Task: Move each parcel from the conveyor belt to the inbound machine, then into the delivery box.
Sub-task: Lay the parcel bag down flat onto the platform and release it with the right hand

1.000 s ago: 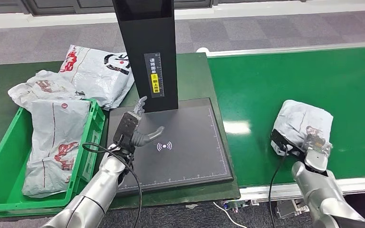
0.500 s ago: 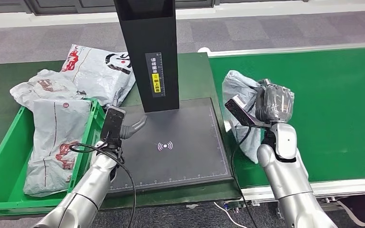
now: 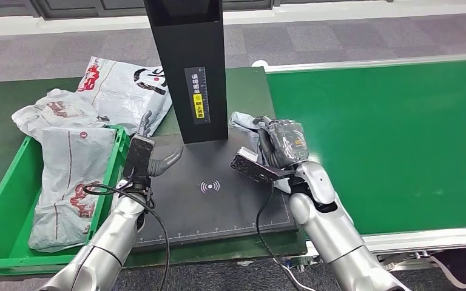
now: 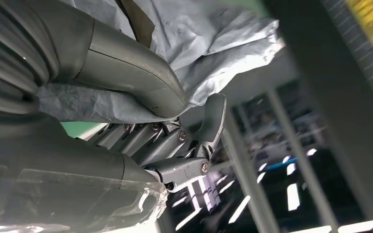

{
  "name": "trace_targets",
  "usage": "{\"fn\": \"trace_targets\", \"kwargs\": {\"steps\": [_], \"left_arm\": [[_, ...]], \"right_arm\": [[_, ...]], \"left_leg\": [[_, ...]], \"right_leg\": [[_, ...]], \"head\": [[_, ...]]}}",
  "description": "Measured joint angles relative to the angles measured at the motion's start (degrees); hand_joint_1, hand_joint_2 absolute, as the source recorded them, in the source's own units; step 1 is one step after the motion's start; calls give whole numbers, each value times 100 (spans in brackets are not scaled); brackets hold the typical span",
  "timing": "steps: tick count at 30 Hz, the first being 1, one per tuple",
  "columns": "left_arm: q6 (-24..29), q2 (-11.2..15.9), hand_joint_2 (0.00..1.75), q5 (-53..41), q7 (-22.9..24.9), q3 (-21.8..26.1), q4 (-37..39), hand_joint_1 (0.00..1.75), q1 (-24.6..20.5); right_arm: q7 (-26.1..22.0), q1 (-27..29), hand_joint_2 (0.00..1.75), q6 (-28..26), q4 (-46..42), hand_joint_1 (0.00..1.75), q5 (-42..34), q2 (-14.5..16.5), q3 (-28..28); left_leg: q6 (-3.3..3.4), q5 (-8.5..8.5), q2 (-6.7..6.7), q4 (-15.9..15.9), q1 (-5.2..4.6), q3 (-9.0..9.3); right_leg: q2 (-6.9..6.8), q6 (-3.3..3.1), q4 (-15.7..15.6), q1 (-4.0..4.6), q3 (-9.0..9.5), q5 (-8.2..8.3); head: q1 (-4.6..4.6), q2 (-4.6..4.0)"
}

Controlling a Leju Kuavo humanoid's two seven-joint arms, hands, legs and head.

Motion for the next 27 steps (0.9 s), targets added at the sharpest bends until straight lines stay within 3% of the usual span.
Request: {"fn": "trace_targets", "kwargs": {"steps": [6, 12, 21, 27], "left_arm": [[-61, -27, 175, -42, 38, 0, 21, 0, -92], [-71, -198, 175, -122, 155, 0, 130, 0, -326], [-114, -279, 175, -126, 142, 0, 238, 0, -411], [-109, -336, 175, -202, 103, 0, 271, 0, -470]], "right_arm": [[-125, 7, 175, 860, 60, 175, -612, 246, 694], [200, -98, 175, 1395, 415, 175, -862, 715, 1563], [208, -315, 175, 1255, 722, 175, -490, 810, 2083], [505, -426, 175, 715, 843, 175, 147, 845, 2257]], "left_leg": [[-3, -2, 10, 0, 1, -1], [-4, -2, 8, 0, 2, -2], [-4, -2, 8, 1, 0, -3], [-4, -2, 7, 2, 0, -2]], "right_leg": [[16, -1, 0, 0, -4, 1], [13, -1, 1, 2, -8, 0], [13, -1, -2, -1, -6, 1], [13, -1, -1, -1, -7, 1]], "head": [[2, 0], [0, 0], [1, 0], [0, 0]]}}
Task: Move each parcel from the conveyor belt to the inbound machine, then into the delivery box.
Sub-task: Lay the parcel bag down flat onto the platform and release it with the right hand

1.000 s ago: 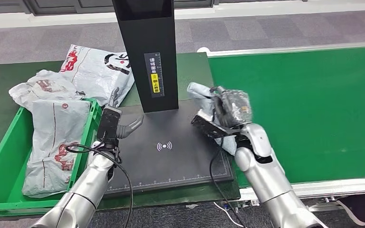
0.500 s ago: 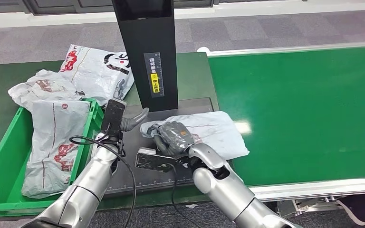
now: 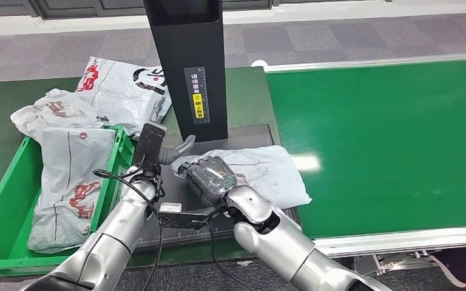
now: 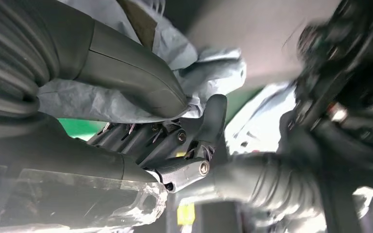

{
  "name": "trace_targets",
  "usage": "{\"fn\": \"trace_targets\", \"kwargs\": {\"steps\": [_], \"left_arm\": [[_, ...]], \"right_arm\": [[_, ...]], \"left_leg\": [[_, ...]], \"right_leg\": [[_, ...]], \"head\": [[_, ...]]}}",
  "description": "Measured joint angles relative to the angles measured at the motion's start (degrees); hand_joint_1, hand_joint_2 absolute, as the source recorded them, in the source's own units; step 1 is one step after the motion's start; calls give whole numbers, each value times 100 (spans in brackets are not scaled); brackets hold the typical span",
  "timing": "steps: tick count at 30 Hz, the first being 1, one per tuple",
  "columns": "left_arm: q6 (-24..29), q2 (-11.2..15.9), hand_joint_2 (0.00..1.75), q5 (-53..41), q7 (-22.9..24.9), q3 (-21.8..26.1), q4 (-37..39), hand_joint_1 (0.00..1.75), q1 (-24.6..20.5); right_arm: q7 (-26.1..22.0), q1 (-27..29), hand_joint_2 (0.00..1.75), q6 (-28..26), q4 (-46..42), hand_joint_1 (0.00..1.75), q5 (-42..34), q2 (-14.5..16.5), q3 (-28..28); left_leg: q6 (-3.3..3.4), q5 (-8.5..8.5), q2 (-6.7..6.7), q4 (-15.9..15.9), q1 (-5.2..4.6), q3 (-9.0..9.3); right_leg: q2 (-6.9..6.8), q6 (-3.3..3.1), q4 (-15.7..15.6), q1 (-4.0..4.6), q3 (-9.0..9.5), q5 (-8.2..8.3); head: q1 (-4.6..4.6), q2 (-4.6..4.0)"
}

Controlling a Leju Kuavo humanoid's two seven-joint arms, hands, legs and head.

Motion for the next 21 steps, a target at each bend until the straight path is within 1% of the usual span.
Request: {"fn": "trace_targets", "kwargs": {"steps": [4, 8, 11, 12, 15, 16, 21], "left_arm": [[1, -24, 175, -25, 21, 0, -6, 0, -10], [1, -43, 175, -26, 38, 0, -10, 0, -20], [-7, -52, 175, -32, 33, 0, -14, 0, -27], [-9, -56, 175, -34, 26, 0, -14, 0, -31], [15, -71, 175, -35, -16, 0, -1, 0, -61], [43, -74, 175, -35, -37, 0, 7, 0, -72], [223, -44, 175, 26, -156, 0, 16, 0, -82]], "right_arm": [[-15, -99, 175, -291, 53, 175, 101, 0, 9], [-102, -170, 175, -356, 97, 175, 74, 1, 9], [-425, -208, 175, -343, 133, 175, -205, 14, 8], [-592, -228, 175, -325, 151, 137, -354, 28, 7], [-1035, -335, 175, -279, 239, 6, -778, 124, -8], [-1124, -381, 175, -295, 273, 0, -875, 168, -16], [-1340, -550, 175, -604, 385, 0, -1239, 332, -152]], "left_leg": [[0, 0, 0, 0, 0, 1], [0, 0, 0, 0, 0, 1], [0, 0, 1, 0, 0, 0], [0, 0, 1, 0, 0, 0], [0, 0, 1, 0, 0, 0], [0, 0, 1, 0, 1, 0], [-1, 1, 0, 0, 1, 0]], "right_leg": [[1, 0, 0, 0, 0, 0], [1, 0, 0, 0, 0, 0], [2, 0, 0, 0, 0, 0], [3, 0, 0, 0, 0, 0], [3, 0, 1, 0, -1, 0], [3, 0, 1, 1, -1, 0], [0, 0, 2, 2, 0, 0]], "head": [[-1, 0], [0, 0], [1, 0], [0, 0], [-1, 0], [-1, 0], [0, 0]]}}
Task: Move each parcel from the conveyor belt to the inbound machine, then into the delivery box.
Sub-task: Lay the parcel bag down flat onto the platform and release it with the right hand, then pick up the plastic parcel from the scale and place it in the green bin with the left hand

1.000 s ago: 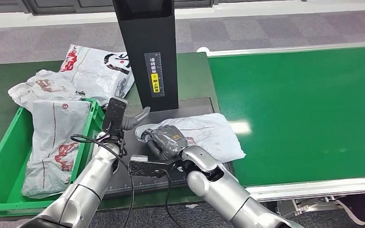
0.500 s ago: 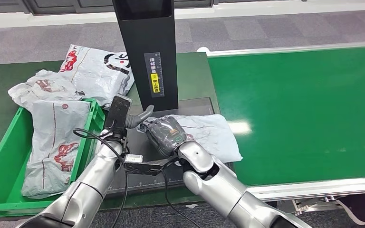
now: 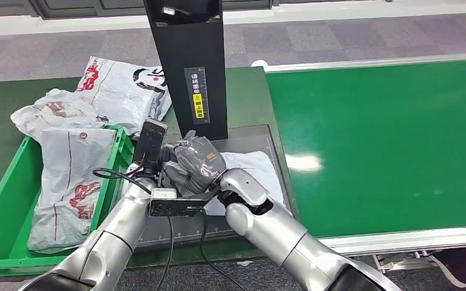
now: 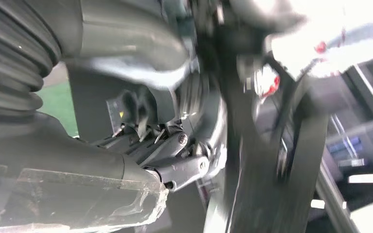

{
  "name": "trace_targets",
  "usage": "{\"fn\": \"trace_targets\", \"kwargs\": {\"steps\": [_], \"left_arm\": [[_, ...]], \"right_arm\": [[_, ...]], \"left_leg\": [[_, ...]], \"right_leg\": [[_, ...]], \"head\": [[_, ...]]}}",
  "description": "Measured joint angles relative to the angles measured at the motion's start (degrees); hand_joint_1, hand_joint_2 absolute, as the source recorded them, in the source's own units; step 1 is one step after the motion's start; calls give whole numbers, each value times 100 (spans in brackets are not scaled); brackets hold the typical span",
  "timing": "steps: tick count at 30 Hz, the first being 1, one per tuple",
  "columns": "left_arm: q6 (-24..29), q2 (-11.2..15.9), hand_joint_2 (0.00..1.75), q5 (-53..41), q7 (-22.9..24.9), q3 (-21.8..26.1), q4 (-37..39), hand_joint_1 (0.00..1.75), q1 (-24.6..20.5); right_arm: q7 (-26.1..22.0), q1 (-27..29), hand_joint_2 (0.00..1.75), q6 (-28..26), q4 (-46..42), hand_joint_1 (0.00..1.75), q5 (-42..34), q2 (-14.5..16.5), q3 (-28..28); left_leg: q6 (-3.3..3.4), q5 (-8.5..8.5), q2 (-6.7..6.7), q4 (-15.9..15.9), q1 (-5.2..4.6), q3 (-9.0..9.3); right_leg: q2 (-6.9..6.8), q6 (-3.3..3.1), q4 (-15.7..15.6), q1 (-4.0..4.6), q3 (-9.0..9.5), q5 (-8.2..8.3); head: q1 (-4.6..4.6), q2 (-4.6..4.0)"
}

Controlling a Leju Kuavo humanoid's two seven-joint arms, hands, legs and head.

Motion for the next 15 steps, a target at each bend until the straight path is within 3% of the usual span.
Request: {"fn": "trace_targets", "kwargs": {"steps": [10, 14, 15], "left_arm": [[12, 102, 175, 98, -31, 0, 0, 0, 4], [119, 130, 175, 123, -100, 0, -31, 0, 34], [168, 139, 175, 115, -116, 0, -58, 0, 55]], "right_arm": [[-177, -96, 175, -153, 76, 0, -311, 91, -261], [-501, -96, 175, -465, 77, 0, -873, 101, -453], [-568, -95, 131, -545, 70, 0, -1048, 97, -549]], "left_leg": [[0, 0, 0, 1, -1, 0], [0, 0, -1, 1, -1, 1], [0, 0, -1, 1, -1, 1]], "right_leg": [[-1, 0, -1, -2, 3, 0], [-2, 0, -1, -2, 2, 0], [-2, 0, -1, -2, 2, 0]], "head": [[0, 0], [-1, 0], [-1, 0]]}}
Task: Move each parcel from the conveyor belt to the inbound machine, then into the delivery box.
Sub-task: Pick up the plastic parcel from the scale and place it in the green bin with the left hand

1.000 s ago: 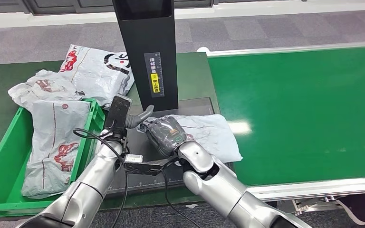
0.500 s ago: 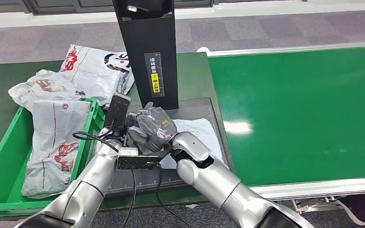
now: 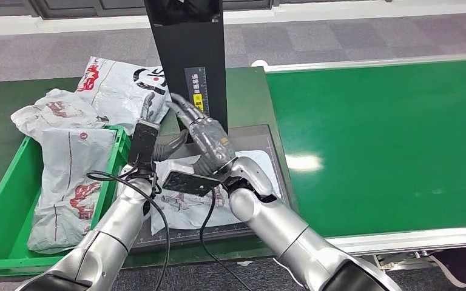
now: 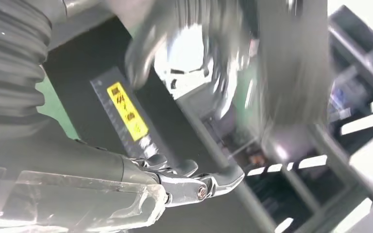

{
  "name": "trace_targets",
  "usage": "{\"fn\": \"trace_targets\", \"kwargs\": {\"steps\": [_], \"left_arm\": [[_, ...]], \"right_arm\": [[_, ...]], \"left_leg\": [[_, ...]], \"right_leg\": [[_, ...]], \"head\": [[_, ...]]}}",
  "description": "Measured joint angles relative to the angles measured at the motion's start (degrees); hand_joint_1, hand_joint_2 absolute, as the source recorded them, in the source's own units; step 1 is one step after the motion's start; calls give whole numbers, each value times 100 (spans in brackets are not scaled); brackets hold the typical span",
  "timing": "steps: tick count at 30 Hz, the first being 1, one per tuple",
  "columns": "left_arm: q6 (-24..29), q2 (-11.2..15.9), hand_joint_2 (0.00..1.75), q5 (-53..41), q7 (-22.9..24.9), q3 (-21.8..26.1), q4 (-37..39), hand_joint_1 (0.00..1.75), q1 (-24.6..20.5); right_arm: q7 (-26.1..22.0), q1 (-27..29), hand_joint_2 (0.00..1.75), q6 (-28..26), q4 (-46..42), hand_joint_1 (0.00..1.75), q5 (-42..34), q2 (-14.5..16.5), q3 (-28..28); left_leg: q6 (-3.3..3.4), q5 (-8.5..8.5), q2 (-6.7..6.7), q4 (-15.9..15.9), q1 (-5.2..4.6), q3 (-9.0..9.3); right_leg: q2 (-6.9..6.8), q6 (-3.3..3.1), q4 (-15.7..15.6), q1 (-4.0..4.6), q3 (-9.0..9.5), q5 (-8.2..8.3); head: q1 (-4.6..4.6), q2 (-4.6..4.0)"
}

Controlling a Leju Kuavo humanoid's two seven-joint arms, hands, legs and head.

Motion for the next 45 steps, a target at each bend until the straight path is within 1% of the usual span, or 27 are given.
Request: {"fn": "trace_targets", "kwargs": {"steps": [3, 8, 14, 19, 22, 24, 26, 28, 31, 34, 38, 41, 45], "left_arm": [[137, 31, 175, -72, -1, 0, -117, 0, 78], [212, 73, 175, -190, 61, 0, -300, 0, 159], [432, 109, 175, -493, 68, 0, -500, 0, 194], [195, 181, 175, -758, 339, -9, -794, 0, 283], [138, 201, 175, -828, 392, -22, -877, 0, 319], [4, 217, 175, -983, 463, -62, -895, 0, 328], [-274, 266, 175, -1284, 545, -190, -898, 0, 347], [-630, 351, 175, -1662, 596, -418, -912, 0, 421], [-1163, 493, 175, -2230, 622, -854, -919, 0, 598], [-1593, 623, 175, -2709, 662, -1301, -845, 0, 670], [-2229, 794, 175, -3336, 654, -1930, -533, 0, 579], [-2607, 884, 175, -3641, 590, -2364, -275, 0, 420], [-3198, 962, 175, -3951, 562, -2906, 66, 175, 120]], "right_arm": [[-62, 10, 0, -107, -66, 0, -369, -49, -300], [-220, 103, 0, -199, -234, 0, -831, -272, -730], [-282, 336, 0, -385, -454, 0, -1176, -499, -940], [-275, 665, 0, -435, -686, 0, -1373, -709, -1156], [-271, 741, 0, -436, -758, 0, -1389, -769, -1217], [-243, 757, 0, -437, -779, 0, -1421, -791, -1243], [-200, 792, 87, -407, -804, 0, -1538, -819, -1313], [-168, 865, 175, -298, -857, 0, -1744, -872, -1457], [-131, 984, 175, -18, -954, 0, -2077, -1003, -1733], [-74, 1046, 175, 171, -1008, 0, -2199, -1129, -1964], [-4, 1082, 175, 311, -1015, 0, -2187, -1243, -2225], [62, 1104, 175, 373, -1016, 0, -2129, -1281, -2392], [169, 1107, 175, 437, -1016, 0, -1998, -1290, -2508]], "left_leg": [[0, 0, 0, 0, 0, 1], [0, 0, -1, 2, -1, 1], [0, 0, -1, 2, 0, 2], [0, -2, 2, 2, 0, 2], [0, -2, 4, 2, -1, 2], [0, -2, 4, 2, 0, 3], [0, -1, 2, 2, -1, 4], [0, -2, 1, 2, -1, 5], [1, -3, 1, 2, -4, 4], [5, -5, 1, 2, -7, 4], [5, -5, 2, 2, -7, 5], [5, -5, 1, 2, -6, 10], [5, -7, -4, -1, -5, 36]], "right_leg": [[0, 0, -1, 0, 0, 0], [-1, 1, -1, -1, 2, 1], [-1, 1, -2, 0, 1, 0], [4, 1, -2, 0, -1, 0], [6, 1, -2, 0, -1, 1], [5, 1, -3, 0, 0, 1], [3, 1, -3, 0, 2, 1], [1, 1, -3, -1, 4, 1], [2, 1, -5, -3, 4, 0], [4, 1, -7, -6, 3, 0], [4, 1, -8, -5, 3, 0], [2, 1, -7, -4, 11, 0], [-6, 4, -7, -4, 44, -4]], "head": [[0, 0], [1, 0], [0, 0], [2, 0], [1, 0], [1, 0], [1, 0], [1, 0], [1, 0], [1, 0], [0, 0], [0, 0], [0, 0]]}}
